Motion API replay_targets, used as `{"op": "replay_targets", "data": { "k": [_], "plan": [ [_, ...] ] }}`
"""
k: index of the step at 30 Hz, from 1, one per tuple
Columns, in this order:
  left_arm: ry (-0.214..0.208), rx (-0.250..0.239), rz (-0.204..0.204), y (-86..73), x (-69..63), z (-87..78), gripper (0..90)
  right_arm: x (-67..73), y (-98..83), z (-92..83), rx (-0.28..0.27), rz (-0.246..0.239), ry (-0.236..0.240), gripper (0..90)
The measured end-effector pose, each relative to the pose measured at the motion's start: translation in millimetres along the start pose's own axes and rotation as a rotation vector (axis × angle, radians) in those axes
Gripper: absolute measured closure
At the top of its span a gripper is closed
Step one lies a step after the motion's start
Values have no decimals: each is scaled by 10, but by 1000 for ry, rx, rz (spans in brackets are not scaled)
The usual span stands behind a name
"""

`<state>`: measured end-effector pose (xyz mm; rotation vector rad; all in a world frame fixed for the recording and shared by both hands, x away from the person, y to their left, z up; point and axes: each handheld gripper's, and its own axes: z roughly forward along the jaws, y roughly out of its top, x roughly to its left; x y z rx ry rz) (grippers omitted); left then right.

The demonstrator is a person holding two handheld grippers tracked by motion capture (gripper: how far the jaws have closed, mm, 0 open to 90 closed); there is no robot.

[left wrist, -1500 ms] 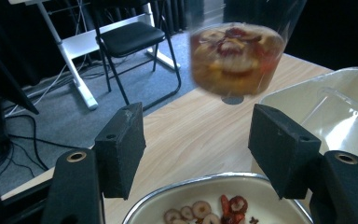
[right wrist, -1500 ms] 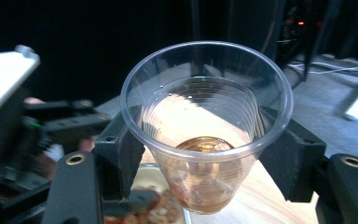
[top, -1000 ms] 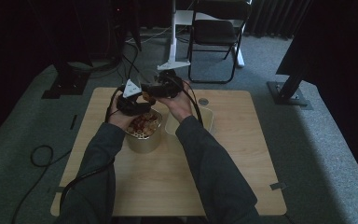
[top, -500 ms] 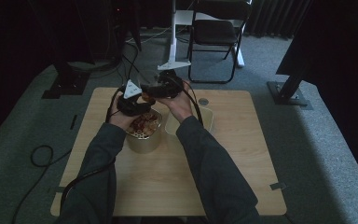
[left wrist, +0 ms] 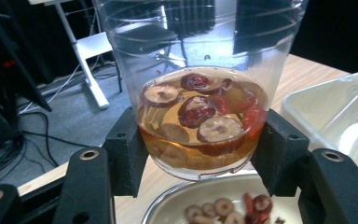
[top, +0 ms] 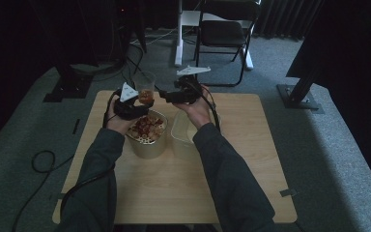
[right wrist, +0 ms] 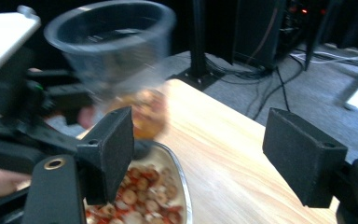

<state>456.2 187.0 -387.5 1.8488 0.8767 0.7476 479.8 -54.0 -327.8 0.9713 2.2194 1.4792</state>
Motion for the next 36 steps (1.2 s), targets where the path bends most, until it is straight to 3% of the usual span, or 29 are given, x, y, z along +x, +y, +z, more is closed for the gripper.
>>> {"op": "replay_targets", "data": {
  "k": [8,9,10,11,12,14,15,17,21,27,32,36],
  "plan": [
    [56,0,-2,-85,143,-121,423,-388,-188,-307,8,23,-115,248],
    [56,0,-2,-85,143,-121,423,-388,-188,-307,8,23,-115,248],
    [73,0,-4,-108,185,-152,423,-517,-256,-417,10,26,-151,249],
    [73,0,-4,-108,185,-152,423,-517,-256,-417,10,26,-151,249],
    [88,4,-12,-137,227,-181,423,-634,-327,-518,8,41,-174,252],
    [88,4,-12,-137,227,-181,423,-677,-356,-558,3,48,-178,252],
    [116,5,-19,-191,307,-231,423,-809,-447,-676,-4,67,-207,257],
    [131,6,-25,-223,352,-269,422,-932,-535,-777,-9,87,-235,263],
    [160,7,-11,-293,420,-340,422,-1156,-739,-951,4,124,-296,275],
    [220,19,15,-403,494,-450,422,-1381,-1134,-1103,45,141,-381,301],
    [257,38,60,-476,522,-537,422,-1527,-1626,-1145,61,217,-409,327],
    [282,43,86,-498,536,-593,422,-1557,-2013,-1103,118,210,-447,323]
  ]
}}
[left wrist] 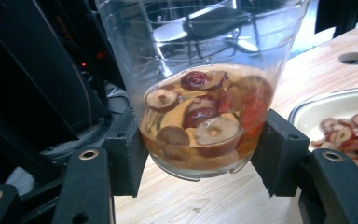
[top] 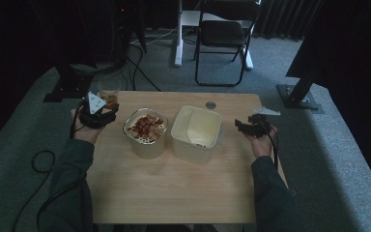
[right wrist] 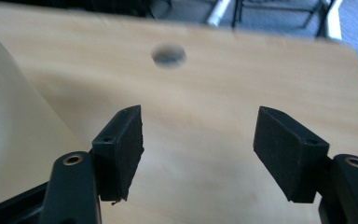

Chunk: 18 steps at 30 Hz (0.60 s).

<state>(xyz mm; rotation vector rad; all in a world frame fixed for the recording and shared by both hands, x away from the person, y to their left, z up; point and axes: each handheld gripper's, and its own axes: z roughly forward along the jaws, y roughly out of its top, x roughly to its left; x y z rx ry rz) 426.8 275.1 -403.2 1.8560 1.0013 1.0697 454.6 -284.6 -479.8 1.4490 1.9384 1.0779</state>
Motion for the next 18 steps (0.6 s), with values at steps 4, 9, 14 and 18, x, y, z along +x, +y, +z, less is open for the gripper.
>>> {"op": "replay_targets", "data": {
  "k": [4,9,14,18],
  "plan": [
    [14,3,33,-6,9,-31,421,-8,-281,74,31,-10,-36,323],
    [55,20,118,11,-23,-57,421,-72,-534,128,53,19,-72,339],
    [92,42,213,46,-65,-71,421,-105,-648,142,66,25,-94,339],
    [145,63,324,85,-122,-69,421,-122,-707,154,70,40,-96,341]
  ]
}}
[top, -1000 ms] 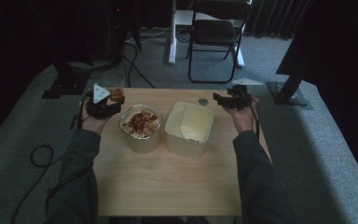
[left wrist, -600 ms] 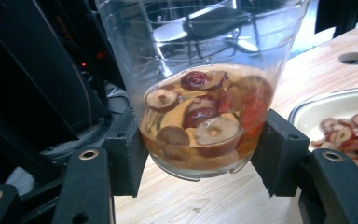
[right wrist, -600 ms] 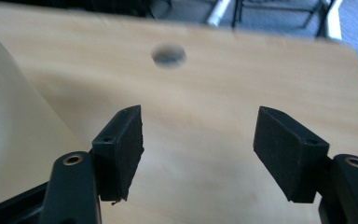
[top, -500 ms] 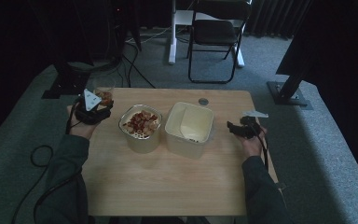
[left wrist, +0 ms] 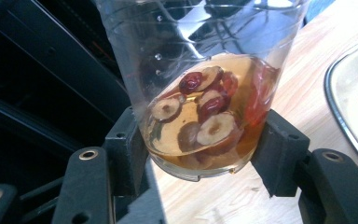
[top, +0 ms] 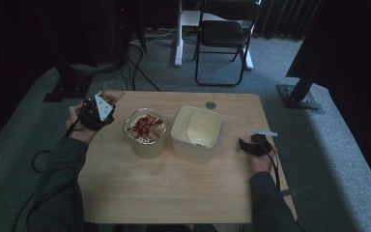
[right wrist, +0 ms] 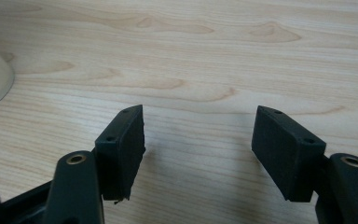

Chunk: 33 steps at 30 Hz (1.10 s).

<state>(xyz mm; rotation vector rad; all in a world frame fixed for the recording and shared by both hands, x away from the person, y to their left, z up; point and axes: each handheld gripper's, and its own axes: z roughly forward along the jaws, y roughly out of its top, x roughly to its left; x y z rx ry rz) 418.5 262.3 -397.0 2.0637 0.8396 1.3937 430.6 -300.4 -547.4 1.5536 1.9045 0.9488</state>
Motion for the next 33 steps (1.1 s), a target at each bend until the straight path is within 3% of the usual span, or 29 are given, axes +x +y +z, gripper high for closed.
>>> {"op": "replay_targets", "data": {
  "k": [3,4,5,6,7,11,12,13,15,17,18,24,27,28,30,32,33],
  "plan": [
    [28,14,58,18,-20,4,422,-2,-2,-2,2,6,7,340],
    [28,14,58,18,-20,4,422,1,-2,0,6,4,7,339],
    [44,24,104,26,-36,9,422,3,-2,2,13,1,4,340],
    [44,24,104,26,-36,9,422,5,-1,7,19,1,2,339],
    [58,31,145,33,-50,9,422,7,-1,11,24,2,-1,337],
    [71,36,175,44,-55,1,422,20,3,22,43,-9,-7,322],
    [85,43,212,51,-60,-5,422,27,2,23,44,-15,-10,320],
    [85,43,212,51,-60,-5,422,27,2,23,44,-15,-10,320],
    [102,59,281,70,-72,-18,422,46,2,29,50,-35,-14,308],
    [108,55,295,75,-80,-18,422,45,2,28,50,-36,-12,306],
    [117,60,329,93,-76,-29,422,43,2,28,49,-34,-10,304],
    [151,81,429,155,-67,-52,422,22,-1,21,44,-16,6,305],
    [168,89,496,170,-96,-47,422,20,-2,19,44,-14,9,305],
    [168,89,496,170,-96,-47,422,17,-2,19,43,-13,10,305],
    [181,97,555,182,-128,-41,423,14,-2,18,43,-10,13,305],
    [185,99,576,186,-139,-40,423,12,-3,17,42,-8,14,305],
    [196,98,607,198,-157,-44,423,11,-3,16,41,-5,16,306]
  ]
}}
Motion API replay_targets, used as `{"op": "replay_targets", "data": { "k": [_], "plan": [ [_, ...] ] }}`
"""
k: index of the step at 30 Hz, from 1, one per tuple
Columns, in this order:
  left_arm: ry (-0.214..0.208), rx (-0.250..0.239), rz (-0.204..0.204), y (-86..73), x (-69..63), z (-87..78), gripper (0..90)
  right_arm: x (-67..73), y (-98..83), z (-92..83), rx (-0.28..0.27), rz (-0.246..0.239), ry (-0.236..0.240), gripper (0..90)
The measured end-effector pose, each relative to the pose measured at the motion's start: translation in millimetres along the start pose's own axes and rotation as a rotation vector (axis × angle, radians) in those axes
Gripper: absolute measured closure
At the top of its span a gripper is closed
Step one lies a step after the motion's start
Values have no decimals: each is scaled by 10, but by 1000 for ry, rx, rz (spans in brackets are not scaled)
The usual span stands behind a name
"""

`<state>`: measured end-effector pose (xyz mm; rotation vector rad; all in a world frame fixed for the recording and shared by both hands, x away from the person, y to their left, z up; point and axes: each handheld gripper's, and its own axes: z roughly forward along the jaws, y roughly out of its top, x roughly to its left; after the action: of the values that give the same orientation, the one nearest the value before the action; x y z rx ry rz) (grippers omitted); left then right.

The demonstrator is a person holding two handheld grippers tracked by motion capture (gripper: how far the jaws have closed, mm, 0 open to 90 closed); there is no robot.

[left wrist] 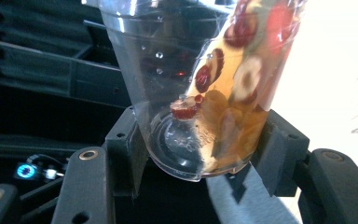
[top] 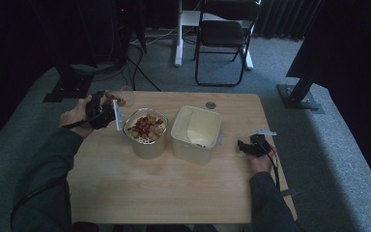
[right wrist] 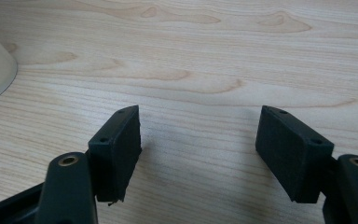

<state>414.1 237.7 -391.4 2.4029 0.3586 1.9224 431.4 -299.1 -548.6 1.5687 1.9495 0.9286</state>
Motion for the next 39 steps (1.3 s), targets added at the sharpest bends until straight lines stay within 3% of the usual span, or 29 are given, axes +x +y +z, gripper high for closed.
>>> {"op": "replay_targets", "data": {
  "k": [1,7,9,10,12,17,23,39],
  "plan": [
    [0,0,0,0,0,0,423,-1,0,-1,0,0,1,305],
    [41,-11,94,76,1,-44,423,-5,-1,-2,-1,3,4,305],
    [60,-8,153,105,-16,-43,423,-6,-1,-3,0,6,5,306],
    [60,-8,153,105,-16,-43,423,-6,-1,-3,0,6,5,306],
    [75,-17,218,144,-49,-40,423,-10,-1,-4,-1,9,8,306],
    [106,-26,298,212,-62,-53,424,-14,-2,-5,-3,12,10,306],
    [130,-37,335,265,-43,-67,425,-14,-2,-5,-4,13,10,306],
    [155,-36,385,265,-64,-64,426,-10,-2,-5,-3,10,5,312]
  ]
}}
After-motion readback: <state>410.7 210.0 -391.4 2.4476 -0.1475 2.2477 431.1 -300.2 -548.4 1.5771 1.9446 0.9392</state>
